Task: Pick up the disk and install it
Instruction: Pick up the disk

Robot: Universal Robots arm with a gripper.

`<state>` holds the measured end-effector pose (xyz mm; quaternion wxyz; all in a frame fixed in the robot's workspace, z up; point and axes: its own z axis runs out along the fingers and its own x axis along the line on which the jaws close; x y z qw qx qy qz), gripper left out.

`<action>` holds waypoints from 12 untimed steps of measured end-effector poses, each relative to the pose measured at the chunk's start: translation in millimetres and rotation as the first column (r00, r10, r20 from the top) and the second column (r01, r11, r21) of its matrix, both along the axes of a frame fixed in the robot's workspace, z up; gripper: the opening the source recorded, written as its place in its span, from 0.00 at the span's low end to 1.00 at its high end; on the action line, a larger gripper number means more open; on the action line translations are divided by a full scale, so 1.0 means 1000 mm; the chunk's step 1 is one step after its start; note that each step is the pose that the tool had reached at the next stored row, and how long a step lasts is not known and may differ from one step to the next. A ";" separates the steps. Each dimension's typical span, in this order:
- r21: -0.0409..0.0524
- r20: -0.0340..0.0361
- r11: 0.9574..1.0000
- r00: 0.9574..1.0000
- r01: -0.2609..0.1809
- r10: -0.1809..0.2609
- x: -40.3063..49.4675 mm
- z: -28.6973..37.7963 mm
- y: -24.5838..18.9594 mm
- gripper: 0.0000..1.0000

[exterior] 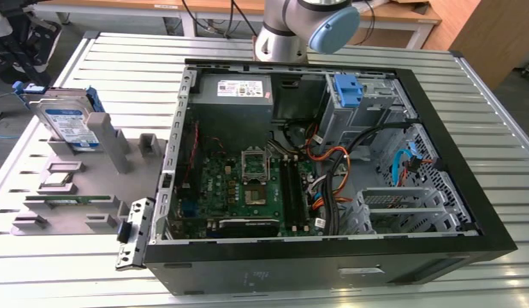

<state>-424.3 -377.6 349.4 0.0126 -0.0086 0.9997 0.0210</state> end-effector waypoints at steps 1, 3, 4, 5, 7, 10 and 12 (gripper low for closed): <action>0.000 0.000 1.000 1.000 -0.016 0.016 0.0000 -0.0001 0.0000 0.10; 0.000 0.000 0.999 0.999 -0.053 0.053 0.0000 -0.0003 0.0000 0.10; 0.000 0.000 0.997 0.997 -0.071 0.071 0.0000 -0.0003 0.0000 0.10; 0.000 0.000 0.996 0.996 -0.089 0.089 0.0000 -0.0004 0.0000 0.10; 0.000 0.000 0.992 0.992 -0.125 0.125 0.0000 -0.0006 0.0000 0.10; 0.000 0.000 0.984 0.984 -0.175 0.175 0.0000 -0.0008 0.0000 0.10; 0.000 0.000 0.983 0.983 -0.183 0.183 0.0000 -0.0008 0.0000 0.10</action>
